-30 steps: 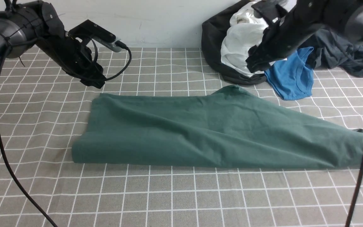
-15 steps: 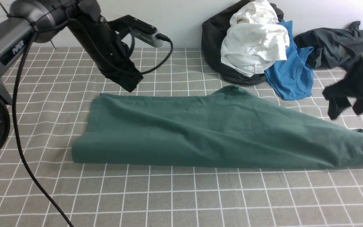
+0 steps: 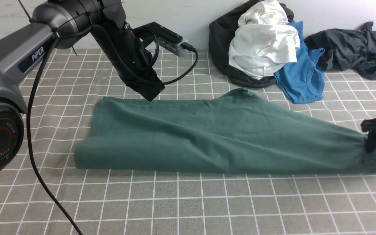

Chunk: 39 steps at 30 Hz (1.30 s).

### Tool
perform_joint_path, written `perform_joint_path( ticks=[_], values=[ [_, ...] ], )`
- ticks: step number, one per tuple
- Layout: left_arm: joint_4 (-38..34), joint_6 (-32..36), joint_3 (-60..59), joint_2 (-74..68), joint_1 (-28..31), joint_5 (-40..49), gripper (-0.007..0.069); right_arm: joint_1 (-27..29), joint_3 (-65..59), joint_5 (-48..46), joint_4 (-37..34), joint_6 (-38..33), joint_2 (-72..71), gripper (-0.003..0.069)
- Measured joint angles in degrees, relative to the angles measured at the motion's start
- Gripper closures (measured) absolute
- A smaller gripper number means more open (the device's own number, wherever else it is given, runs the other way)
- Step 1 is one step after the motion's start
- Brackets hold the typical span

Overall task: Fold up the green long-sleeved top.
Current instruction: Use the right arm to clamp the right edge of the fabric, then use the right arm to drag the right edge of the fabric to the left and folds it over the left edge

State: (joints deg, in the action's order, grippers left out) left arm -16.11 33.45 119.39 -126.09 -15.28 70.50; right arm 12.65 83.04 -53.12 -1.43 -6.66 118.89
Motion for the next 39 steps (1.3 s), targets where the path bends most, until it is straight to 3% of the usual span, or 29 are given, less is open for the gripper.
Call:
perform_joint_path(
  ticks=[6, 9, 12, 14, 16, 22, 26, 34, 35, 39],
  values=[
    [0.0, 0.0, 0.0, 0.0, 0.0, 0.0, 0.0632, -1.05, -0.1, 0.65, -3.3, -3.55, 0.71, 0.0195],
    [0.0, 0.0, 0.0, 0.0, 0.0, 0.0, 0.0632, -1.53, -0.1, 0.77, -4.47, -5.15, 0.71, 0.0269],
    [0.0, 0.0, 0.0, 0.06, 0.06, 0.0, 0.0632, -1.59, 0.32, -0.28, -4.39, -5.81, 0.71, 0.0363],
    [0.13, 0.0, 0.0, 0.94, 0.48, 0.05, 0.0632, -1.63, 2.07, -3.55, -1.96, -6.39, 0.59, 0.0512],
    [0.45, 0.0, -0.07, 2.3, 1.07, 0.12, 0.0632, -1.71, 3.36, -6.29, 0.93, -6.53, -0.51, 0.0595],
    [4.81, -0.99, -0.07, 11.12, 5.13, 0.23, 0.0632, -2.24, 11.63, -12.81, 8.5, -3.83, -8.72, 0.0601],
    [6.57, -1.85, -0.07, 15.55, 7.31, 0.42, 0.0632, -4.02, 18.26, -16.68, 7.9, -3.52, -12.25, 0.0601],
    [7.24, -4.95, -0.07, 26.83, 10.21, 1.48, 0.0632, -22.48, 33.93, -18.5, -4.17, -7.0, -10.43, 0.0601],
    [7.07, -5.51, -0.07, 28.9, 10.21, 1.55, 0.0632, -28.18, 35.79, -18.5, -6.55, -7.11, -8.26, 0.0601],
    [6.05, -6.06, -1.39, 33.34, 10.21, 1.68, 0.0632, -38.01, 38.23, -15.07, -9.66, -7.17, -1.49, 0.0601]
  ],
)
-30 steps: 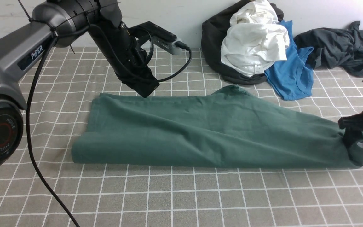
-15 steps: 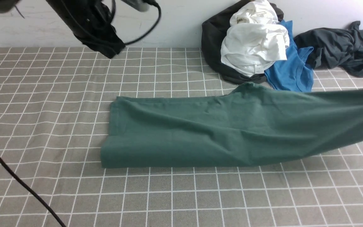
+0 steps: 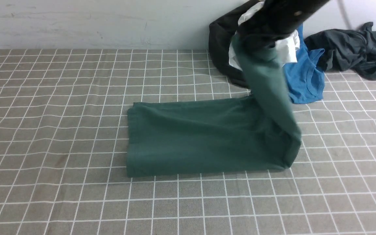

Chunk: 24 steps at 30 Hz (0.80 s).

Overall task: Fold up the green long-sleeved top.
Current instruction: Use the right arm to drag the right edge of the fabric to the left and folds it over the left edge

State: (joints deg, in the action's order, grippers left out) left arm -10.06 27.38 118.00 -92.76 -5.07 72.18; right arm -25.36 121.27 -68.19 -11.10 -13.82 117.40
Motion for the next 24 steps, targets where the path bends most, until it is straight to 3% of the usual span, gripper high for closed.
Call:
perform_joint_path(
  ticks=[6, 10, 11, 14, 15, 16, 18, 20, 24],
  values=[
    [-0.31, -0.39, -5.59, 6.0, 0.0, 0.11, 0.0632, -8.98, 3.05, 9.63, -2.99, 0.0, 11.6, 0.0596],
    [-0.31, -0.44, -10.77, 9.67, 0.0, 0.19, 0.0632, -11.05, 5.34, 11.59, -6.06, 0.0, 16.24, 0.0517],
    [-0.26, -0.38, -11.74, 10.4, 0.0, 0.2, 0.0632, -11.14, 6.02, 11.65, -7.69, 0.0, 17.01, 0.0481],
    [0.05, -0.14, -14.87, 13.12, 0.04, 0.37, 0.0632, -11.03, 9.54, 11.31, -12.12, 0.0, 17.51, 0.027],
    [0.04, -0.14, -14.95, 13.23, 0.04, 0.38, 0.0632, -11.01, 9.79, 11.21, -12.19, 0.0, 17.5, 0.0258],
    [0.17, -0.14, -15.37, 13.88, 0.04, 0.45, 0.0632, -10.83, 11.87, 9.3, -12.0, 0.0, 17.27, 0.0169],
    [0.17, -0.49, -15.43, 14.64, 0.04, 0.64, 0.0632, -10.51, 14.27, 4.95, -9.53, 0.0, 16.83, 0.0079],
    [0.17, -1.49, -15.43, 15.32, 0.04, 0.76, 0.0632, -10.02, 16.0, 0.09, -5.33, 0.0, 16.54, 0.0043],
    [-0.18, -3.49, -15.43, 16.34, 0.04, 0.89, 0.0632, -9.16, 15.88, -3.03, 5.61, 2.08, 16.39, 0.004]
  ],
)
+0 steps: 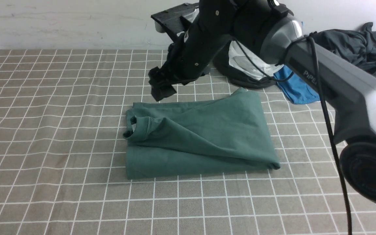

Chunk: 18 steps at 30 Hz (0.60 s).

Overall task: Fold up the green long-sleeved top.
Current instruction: Use the right arm to drag the right edge of the fabric to the left and folds it over the left edge

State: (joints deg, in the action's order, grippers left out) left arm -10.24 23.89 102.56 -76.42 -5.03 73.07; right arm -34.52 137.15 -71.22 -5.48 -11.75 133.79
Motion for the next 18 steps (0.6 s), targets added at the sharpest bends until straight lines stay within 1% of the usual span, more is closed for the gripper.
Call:
perform_joint_path(
  ticks=[2, 3, 4, 6, 7, 9, 12, 15, 17, 18],
  values=[
    [-0.29, -0.63, 0.0, 0.29, 0.0, 0.05, 0.0632, 0.16, -0.56, -0.38, 5.01, 1.72, 0.8, 0.0062],
    [-0.3, -0.73, 0.0, 0.36, 0.0, 0.05, 0.0632, 0.16, -0.62, -0.38, 5.48, 1.92, 0.93, 0.0065],
    [-0.75, -0.94, 0.0, 0.49, 0.0, 0.05, 0.0632, 0.3, -0.68, -0.38, 8.46, 2.98, 2.18, 0.0089],
    [-1.77, -1.0, 0.0, 0.63, 0.0, 0.11, 0.0632, 0.33, -0.96, -0.38, 10.68, 4.67, 5.13, 0.0133],
    [-2.29, -1.0, 0.0, 0.63, 0.0, 0.16, 0.0632, 0.33, -1.13, -0.38, 10.35, 5.29, 6.4, 0.0151],
    [-3.01, -1.0, 0.0, 0.63, 0.0, 0.16, 0.0632, 0.27, -1.59, -0.38, 7.9, 5.87, 8.15, 0.0181],
    [-3.64, -1.0, -0.36, 1.0, 0.0, 0.16, 0.0632, -0.65, -2.62, -0.38, -0.03, 5.12, 9.46, 0.0219],
    [-3.69, -1.0, -2.3, 2.36, 0.0, 0.11, 0.0632, -3.45, -2.7, -0.18, -6.5, 4.14, 9.16, 0.0242],
    [-3.61, -1.0, -3.38, 3.12, 0.0, 0.11, 0.0632, -4.69, -2.7, -0.05, -7.91, 3.89, 9.03, 0.0245],
    [-3.16, -1.0, -5.42, 4.58, 0.0, 0.16, 0.0632, -6.94, -2.65, 0.02, -8.65, 3.19, 8.98, 0.0248]
  ],
)
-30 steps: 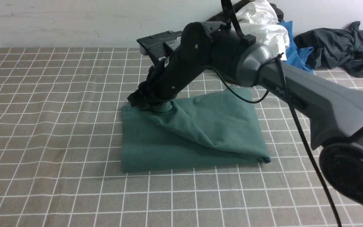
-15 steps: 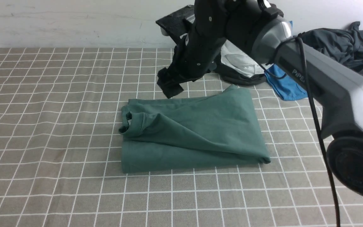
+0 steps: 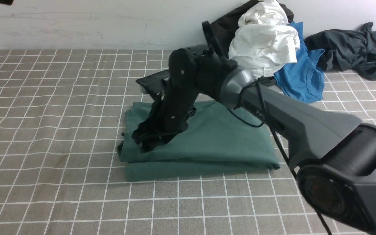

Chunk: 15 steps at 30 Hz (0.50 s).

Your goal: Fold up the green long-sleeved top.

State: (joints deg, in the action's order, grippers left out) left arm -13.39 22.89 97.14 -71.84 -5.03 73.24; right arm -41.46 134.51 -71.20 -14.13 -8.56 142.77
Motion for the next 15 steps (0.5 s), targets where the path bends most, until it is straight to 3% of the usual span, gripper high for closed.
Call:
perform_joint_path(
  ticks=[5, 10, 15],
  values=[
    [3.97, -0.07, -7.71, 6.29, 0.0, -0.01, 0.0632, -4.77, -0.06, 0.01, 4.03, -1.38, -0.59, 0.0249],
    [6.31, -1.13, -17.52, 15.38, 0.0, -2.87, 0.0632, -3.65, -0.37, -0.42, 7.39, -0.47, -6.94, 0.025],
    [6.87, -3.01, -32.56, 29.04, 0.0, -7.15, 0.0632, -2.06, -3.81, -0.36, 8.61, -0.92, -22.62, 0.0259]
  ],
)
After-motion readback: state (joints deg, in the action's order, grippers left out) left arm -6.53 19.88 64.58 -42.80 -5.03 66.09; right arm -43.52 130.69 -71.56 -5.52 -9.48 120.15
